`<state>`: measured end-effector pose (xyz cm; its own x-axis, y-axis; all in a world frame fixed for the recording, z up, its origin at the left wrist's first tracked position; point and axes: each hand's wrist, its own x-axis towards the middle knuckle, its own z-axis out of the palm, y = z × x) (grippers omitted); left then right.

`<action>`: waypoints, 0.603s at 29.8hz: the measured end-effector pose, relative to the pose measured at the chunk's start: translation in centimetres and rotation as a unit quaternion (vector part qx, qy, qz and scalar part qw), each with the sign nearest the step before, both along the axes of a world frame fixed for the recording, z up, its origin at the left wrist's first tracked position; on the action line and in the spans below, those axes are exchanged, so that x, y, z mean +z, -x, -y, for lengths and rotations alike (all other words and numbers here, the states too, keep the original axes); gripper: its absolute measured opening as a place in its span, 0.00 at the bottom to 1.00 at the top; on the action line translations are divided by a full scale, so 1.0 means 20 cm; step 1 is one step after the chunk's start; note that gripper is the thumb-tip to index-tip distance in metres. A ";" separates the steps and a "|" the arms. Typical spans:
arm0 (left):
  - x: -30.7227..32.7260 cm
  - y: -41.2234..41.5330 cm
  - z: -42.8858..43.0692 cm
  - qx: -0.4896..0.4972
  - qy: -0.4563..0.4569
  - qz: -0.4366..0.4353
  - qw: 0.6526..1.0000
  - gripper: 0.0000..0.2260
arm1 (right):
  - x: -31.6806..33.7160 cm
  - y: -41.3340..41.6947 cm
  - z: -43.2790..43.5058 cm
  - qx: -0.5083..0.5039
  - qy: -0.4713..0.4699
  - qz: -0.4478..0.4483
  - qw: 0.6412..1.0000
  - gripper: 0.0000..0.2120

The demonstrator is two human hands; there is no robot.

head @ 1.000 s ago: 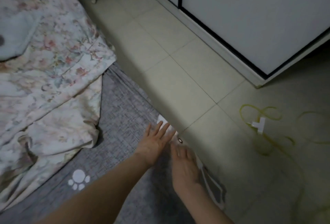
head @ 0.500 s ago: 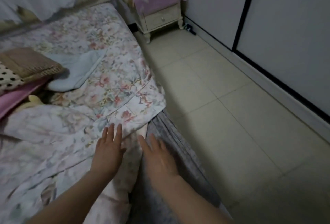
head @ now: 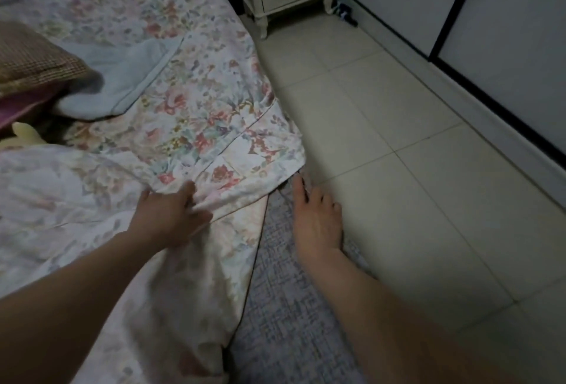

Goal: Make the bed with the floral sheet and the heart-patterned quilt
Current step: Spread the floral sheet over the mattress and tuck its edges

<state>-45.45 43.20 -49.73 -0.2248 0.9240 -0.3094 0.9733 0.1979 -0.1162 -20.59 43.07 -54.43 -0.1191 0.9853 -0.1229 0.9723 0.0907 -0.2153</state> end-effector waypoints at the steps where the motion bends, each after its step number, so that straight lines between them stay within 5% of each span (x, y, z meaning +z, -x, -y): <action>1: 0.02 -0.06 -0.02 -0.020 -0.019 0.014 1.000 0.32 | 0.00 0.02 -0.01 0.019 0.021 0.010 1.000 0.32; 4: 0.17 -0.27 -0.05 0.029 -0.025 0.281 0.959 0.11 | 0.08 0.06 -0.05 0.010 0.017 -0.008 1.000 0.34; 7: 0.44 -0.45 -0.07 0.162 0.047 0.651 0.741 0.11 | 0.23 0.14 -0.13 -0.041 -0.021 -0.236 0.971 0.37; 9: 0.59 -0.50 -0.10 0.199 0.044 0.746 0.635 0.14 | 0.37 0.15 -0.22 -0.053 -0.101 -0.433 0.894 0.28; 10: 0.64 -0.50 -0.11 0.206 0.037 0.765 0.609 0.15 | 0.43 0.13 -0.27 -0.061 -0.182 -0.473 0.860 0.22; 13: 0.72 -0.62 -0.09 0.210 0.110 0.820 0.520 0.16 | 0.53 -0.12 -0.43 -0.074 -0.306 -0.437 0.842 0.12; 14: 0.68 -0.69 -0.07 0.173 0.133 0.794 0.567 0.18 | 0.51 -0.22 -0.48 -0.062 -0.289 -0.389 0.872 0.12; 16: 0.51 -0.87 -0.05 -0.019 0.165 0.577 0.799 0.27 | 0.46 -0.41 -0.50 -0.038 -0.126 -0.228 0.965 0.17; 17: 0.41 -0.93 -0.04 -0.119 0.164 0.433 0.878 0.30 | 0.42 -0.44 -0.48 -0.021 -0.025 -0.132 0.991 0.21; 18: 0.32 -1.02 -0.02 -0.183 0.136 0.320 0.920 0.30 | 0.40 -0.50 -0.44 -0.007 0.042 -0.060 0.997 0.25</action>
